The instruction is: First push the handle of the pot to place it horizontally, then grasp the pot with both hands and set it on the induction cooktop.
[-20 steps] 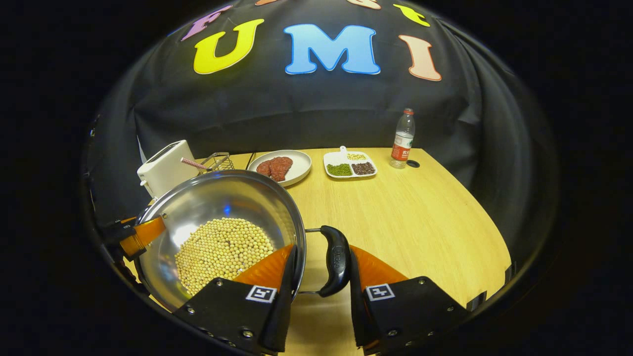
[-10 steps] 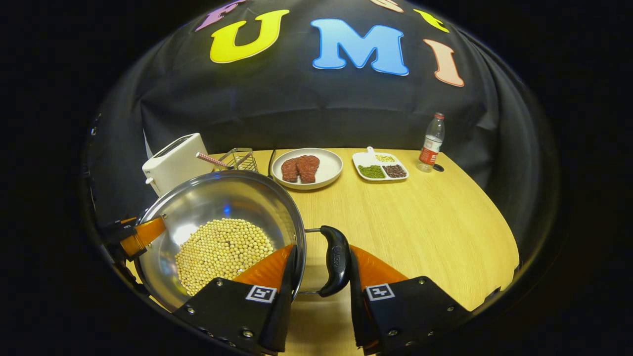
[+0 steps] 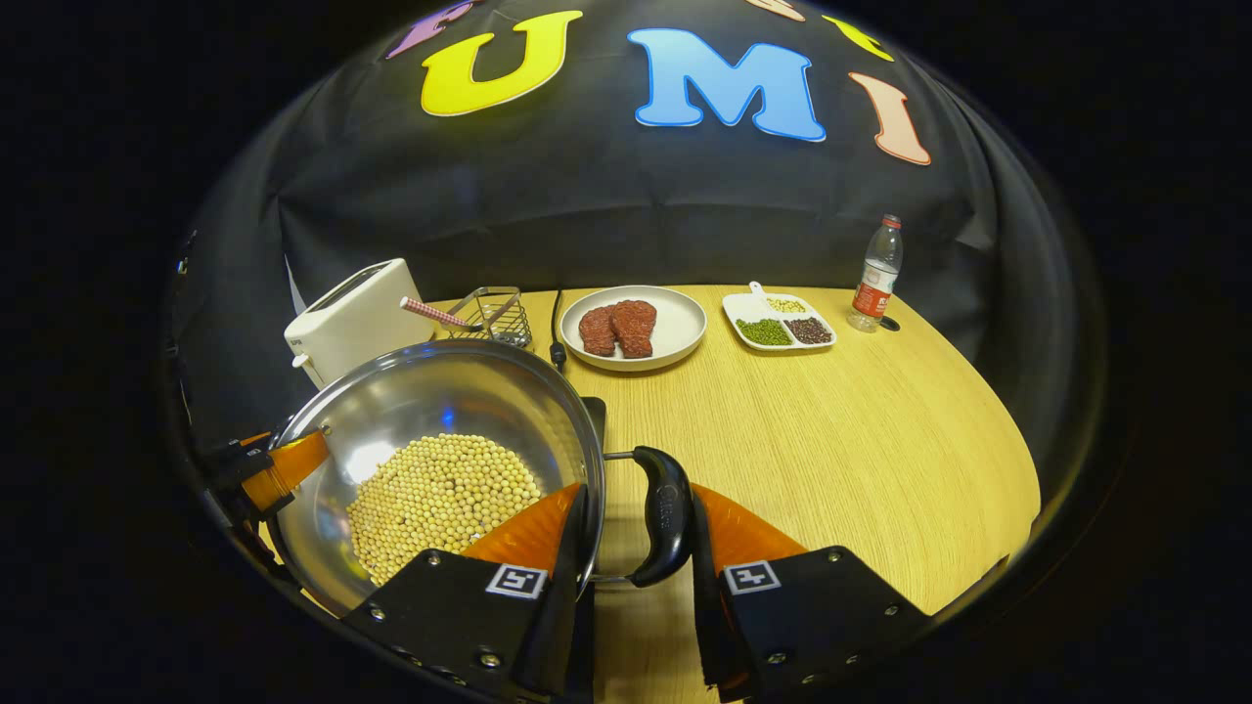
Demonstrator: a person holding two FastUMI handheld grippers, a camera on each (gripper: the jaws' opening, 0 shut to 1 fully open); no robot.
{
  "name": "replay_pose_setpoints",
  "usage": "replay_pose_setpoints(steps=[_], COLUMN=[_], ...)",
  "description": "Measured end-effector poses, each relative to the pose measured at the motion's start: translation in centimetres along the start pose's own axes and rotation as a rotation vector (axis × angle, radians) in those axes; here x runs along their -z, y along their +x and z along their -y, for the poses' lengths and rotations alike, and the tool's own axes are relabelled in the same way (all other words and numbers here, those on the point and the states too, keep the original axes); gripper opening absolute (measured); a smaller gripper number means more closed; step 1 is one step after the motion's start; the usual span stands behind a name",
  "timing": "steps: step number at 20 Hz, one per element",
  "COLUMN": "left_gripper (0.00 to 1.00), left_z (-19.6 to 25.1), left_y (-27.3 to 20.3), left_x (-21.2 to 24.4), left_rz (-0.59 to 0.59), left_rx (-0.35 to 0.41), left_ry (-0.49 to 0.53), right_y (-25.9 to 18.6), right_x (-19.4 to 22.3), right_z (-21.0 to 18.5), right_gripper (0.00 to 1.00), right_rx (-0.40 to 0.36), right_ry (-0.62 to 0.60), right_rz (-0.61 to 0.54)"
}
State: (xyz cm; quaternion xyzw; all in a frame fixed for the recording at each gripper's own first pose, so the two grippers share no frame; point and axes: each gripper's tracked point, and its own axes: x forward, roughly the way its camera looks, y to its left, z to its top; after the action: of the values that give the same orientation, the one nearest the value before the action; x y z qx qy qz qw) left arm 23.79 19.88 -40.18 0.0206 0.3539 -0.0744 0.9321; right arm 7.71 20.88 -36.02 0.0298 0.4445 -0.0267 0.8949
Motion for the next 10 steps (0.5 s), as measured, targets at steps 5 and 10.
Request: replay_pose_setpoints(steps=[5,10], left_gripper=[0.87,0.99], left_z=[-0.6,2.2], left_y=[-1.9,-7.4], left_x=[-2.0,-7.5], left_rz=[0.13,0.291], left_rx=[-0.089,-0.145], left_ry=[0.012,0.028], right_y=[-1.2,-5.0], right_x=[-1.9,-5.5], right_z=[1.4,7.8], right_gripper=[0.74,0.98], right_rx=[-0.003,0.044], right_ry=[-0.033,-0.059], right_rz=[0.095,0.25])
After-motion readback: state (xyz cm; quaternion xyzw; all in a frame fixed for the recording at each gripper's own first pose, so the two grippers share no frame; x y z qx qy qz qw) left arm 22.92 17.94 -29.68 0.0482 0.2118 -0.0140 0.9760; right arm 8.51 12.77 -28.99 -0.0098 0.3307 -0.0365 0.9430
